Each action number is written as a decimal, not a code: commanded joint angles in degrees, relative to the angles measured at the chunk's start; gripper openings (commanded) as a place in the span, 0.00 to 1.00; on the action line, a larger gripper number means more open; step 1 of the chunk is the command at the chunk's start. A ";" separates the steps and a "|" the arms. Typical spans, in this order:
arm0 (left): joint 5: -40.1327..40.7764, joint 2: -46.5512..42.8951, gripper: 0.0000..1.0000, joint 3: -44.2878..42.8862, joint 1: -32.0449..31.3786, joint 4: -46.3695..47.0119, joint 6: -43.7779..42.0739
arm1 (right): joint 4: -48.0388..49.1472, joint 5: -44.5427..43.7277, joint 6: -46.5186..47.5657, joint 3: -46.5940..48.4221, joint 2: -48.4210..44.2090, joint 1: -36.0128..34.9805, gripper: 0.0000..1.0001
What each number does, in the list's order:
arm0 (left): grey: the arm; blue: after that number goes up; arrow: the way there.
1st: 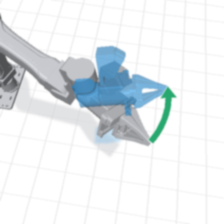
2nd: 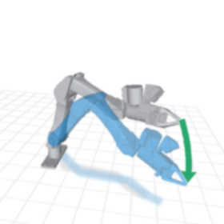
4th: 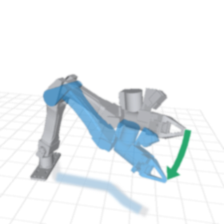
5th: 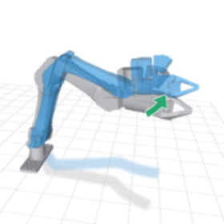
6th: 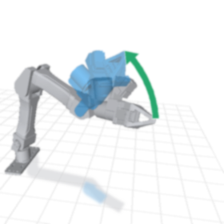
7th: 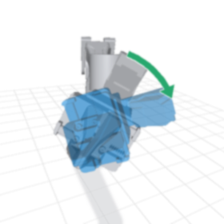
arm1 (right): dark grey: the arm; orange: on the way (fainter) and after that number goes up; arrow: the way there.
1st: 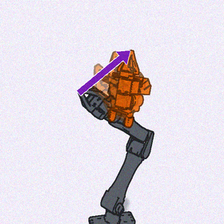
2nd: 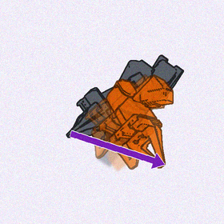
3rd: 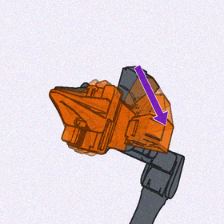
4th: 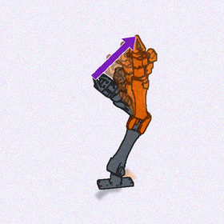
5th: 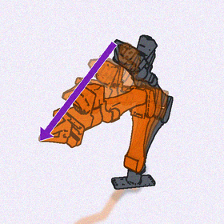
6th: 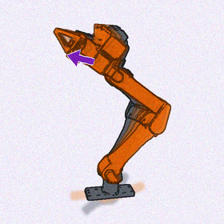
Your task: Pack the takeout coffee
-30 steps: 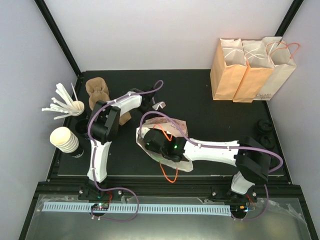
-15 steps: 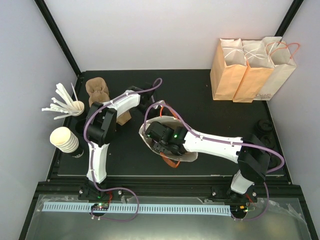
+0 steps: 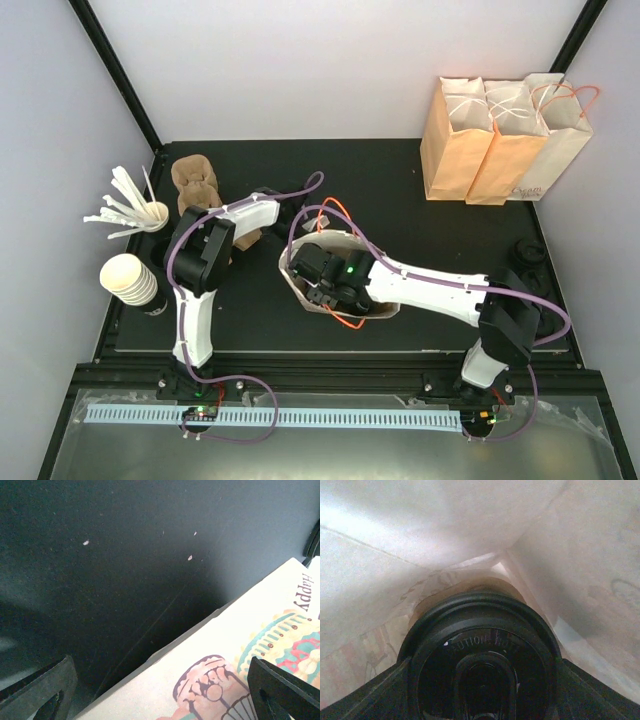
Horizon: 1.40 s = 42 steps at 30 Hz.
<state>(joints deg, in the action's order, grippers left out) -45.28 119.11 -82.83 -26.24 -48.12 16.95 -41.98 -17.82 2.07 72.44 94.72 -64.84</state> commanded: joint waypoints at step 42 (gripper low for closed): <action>-0.67 -15.36 0.95 16.32 -0.57 11.30 6.20 | -32.15 -2.18 -19.12 21.27 -21.78 0.51 0.74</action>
<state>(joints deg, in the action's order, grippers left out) -45.41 105.71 -67.94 -26.39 -40.23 21.85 -68.95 -18.96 -13.87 89.56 75.53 -64.55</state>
